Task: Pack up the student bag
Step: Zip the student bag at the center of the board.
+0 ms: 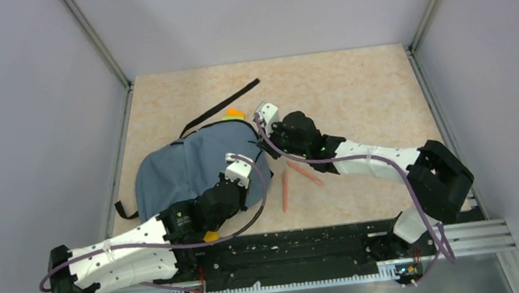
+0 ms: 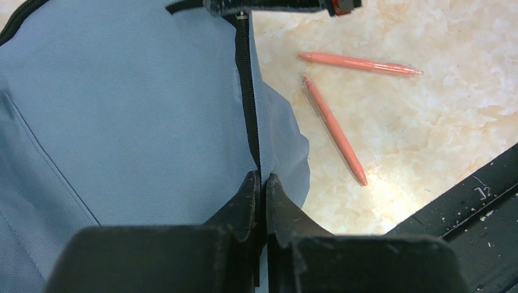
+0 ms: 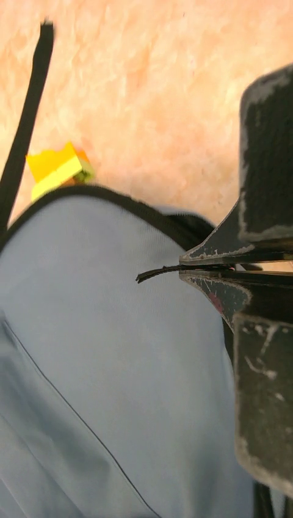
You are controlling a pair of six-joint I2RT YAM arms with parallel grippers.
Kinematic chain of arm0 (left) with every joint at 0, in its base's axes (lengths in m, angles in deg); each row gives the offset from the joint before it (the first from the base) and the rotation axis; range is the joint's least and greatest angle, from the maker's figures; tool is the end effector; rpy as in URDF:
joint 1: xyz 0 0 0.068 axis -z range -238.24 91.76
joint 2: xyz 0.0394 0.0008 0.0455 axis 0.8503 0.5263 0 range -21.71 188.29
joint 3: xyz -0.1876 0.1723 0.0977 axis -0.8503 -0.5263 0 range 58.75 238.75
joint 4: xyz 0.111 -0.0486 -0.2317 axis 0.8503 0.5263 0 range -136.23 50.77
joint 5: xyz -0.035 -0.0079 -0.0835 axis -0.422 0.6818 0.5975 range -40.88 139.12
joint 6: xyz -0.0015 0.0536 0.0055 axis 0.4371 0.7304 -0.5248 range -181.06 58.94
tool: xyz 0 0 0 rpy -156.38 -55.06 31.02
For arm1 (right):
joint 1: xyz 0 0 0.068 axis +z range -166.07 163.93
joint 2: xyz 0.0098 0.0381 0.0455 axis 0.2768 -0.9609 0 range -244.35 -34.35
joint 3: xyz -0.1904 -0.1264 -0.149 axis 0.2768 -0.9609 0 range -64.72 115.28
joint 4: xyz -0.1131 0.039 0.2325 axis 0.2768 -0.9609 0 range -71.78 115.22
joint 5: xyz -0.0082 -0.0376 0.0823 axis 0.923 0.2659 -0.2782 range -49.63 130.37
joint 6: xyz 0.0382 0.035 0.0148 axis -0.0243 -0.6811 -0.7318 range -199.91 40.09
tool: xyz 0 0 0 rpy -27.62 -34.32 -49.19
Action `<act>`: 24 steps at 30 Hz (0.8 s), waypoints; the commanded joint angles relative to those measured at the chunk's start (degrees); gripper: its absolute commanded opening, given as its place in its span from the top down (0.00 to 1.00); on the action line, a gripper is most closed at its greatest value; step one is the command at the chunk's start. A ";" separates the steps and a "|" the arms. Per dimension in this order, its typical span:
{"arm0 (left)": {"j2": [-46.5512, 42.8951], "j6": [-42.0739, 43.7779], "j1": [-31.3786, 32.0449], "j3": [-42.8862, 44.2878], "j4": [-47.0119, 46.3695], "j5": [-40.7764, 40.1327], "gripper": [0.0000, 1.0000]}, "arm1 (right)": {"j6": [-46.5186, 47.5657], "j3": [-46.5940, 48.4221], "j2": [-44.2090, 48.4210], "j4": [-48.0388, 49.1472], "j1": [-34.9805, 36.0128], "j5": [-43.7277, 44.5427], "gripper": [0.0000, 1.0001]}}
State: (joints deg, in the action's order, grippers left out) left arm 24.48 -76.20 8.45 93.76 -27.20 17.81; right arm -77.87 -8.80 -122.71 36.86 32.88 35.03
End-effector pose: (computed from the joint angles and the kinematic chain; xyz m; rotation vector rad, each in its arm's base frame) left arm 0.0880 -0.1576 0.2629 0.5810 1.9460 -0.3303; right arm 0.2297 0.2689 0.2578 -0.9118 1.7634 0.6298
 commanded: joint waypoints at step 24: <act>-4.10 -15.32 -21.45 6.18 10.96 -3.50 0.23 | -4.35 3.56 -6.49 14.38 -6.23 4.91 1.00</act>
State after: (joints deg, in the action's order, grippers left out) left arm 20.70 -87.21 -5.47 95.77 -18.46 15.15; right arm -80.65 -4.32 -132.94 46.78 27.96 38.79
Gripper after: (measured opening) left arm 0.745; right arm 0.007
